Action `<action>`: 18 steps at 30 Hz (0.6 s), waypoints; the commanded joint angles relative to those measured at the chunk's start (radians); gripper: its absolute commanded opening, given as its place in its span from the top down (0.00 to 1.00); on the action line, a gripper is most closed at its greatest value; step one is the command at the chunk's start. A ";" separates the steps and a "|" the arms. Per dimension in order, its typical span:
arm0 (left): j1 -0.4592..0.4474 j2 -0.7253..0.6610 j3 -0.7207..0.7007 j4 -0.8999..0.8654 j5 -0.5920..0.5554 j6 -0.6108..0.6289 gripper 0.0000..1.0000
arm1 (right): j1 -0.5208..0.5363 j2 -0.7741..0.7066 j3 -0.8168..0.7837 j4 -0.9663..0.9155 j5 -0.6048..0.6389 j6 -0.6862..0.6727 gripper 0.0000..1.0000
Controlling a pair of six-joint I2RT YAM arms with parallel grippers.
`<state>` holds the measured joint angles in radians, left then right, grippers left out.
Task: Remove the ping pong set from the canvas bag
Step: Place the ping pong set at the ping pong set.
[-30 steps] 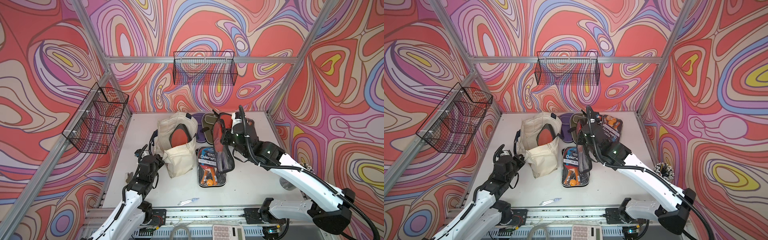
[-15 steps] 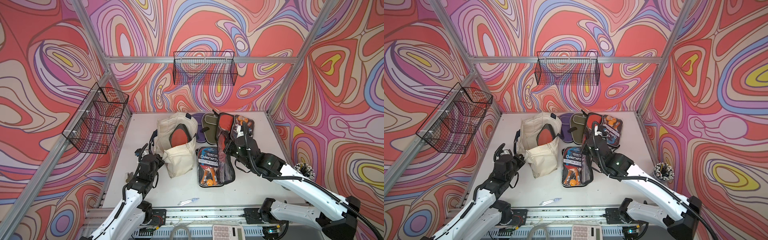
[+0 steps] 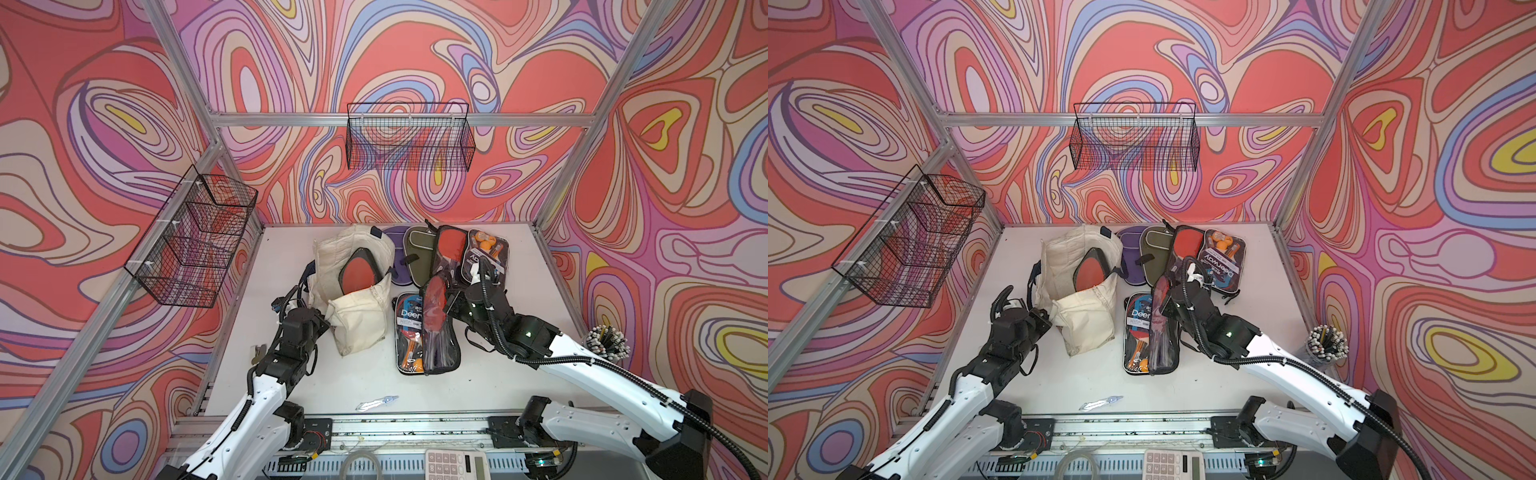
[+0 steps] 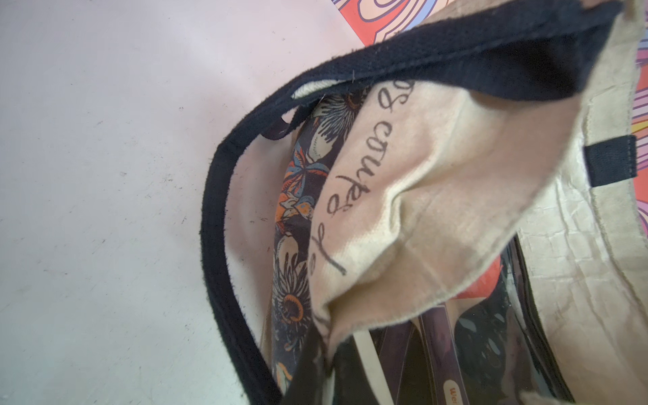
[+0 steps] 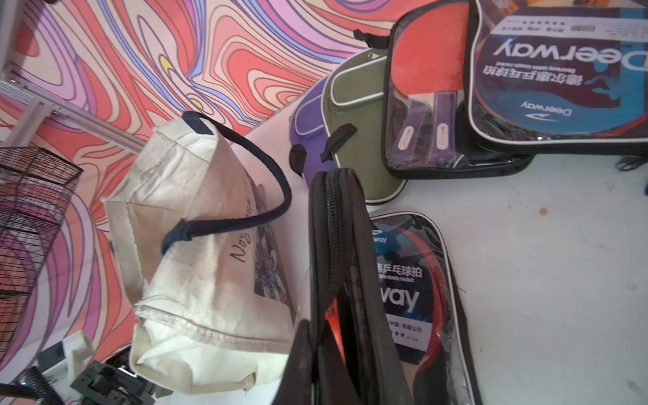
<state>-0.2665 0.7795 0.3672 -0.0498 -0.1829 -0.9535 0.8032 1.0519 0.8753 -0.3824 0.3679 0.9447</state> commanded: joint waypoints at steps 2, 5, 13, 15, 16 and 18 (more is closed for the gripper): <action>0.012 0.010 0.027 -0.019 -0.029 0.018 1.00 | -0.044 -0.034 -0.093 0.074 -0.004 0.052 1.00; 0.012 0.005 0.029 -0.026 -0.027 0.018 1.00 | -0.081 -0.049 -0.128 0.054 -0.003 0.040 1.00; 0.012 0.001 0.018 -0.025 -0.024 0.010 1.00 | -0.167 -0.010 -0.109 0.008 0.002 -0.086 1.00; 0.012 0.001 0.021 -0.026 -0.021 0.009 1.00 | -0.171 0.016 -0.117 0.025 -0.005 -0.096 1.00; 0.012 -0.001 0.022 -0.028 -0.023 0.009 1.00 | -0.171 0.030 -0.128 0.036 -0.005 -0.099 1.00; 0.013 -0.006 0.025 -0.033 -0.027 0.013 1.00 | -0.178 0.051 -0.150 0.063 -0.007 -0.107 1.00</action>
<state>-0.2661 0.7795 0.3779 -0.0525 -0.1833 -0.9527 0.6323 1.0817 0.7490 -0.3653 0.3630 0.8642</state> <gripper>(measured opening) 0.071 0.049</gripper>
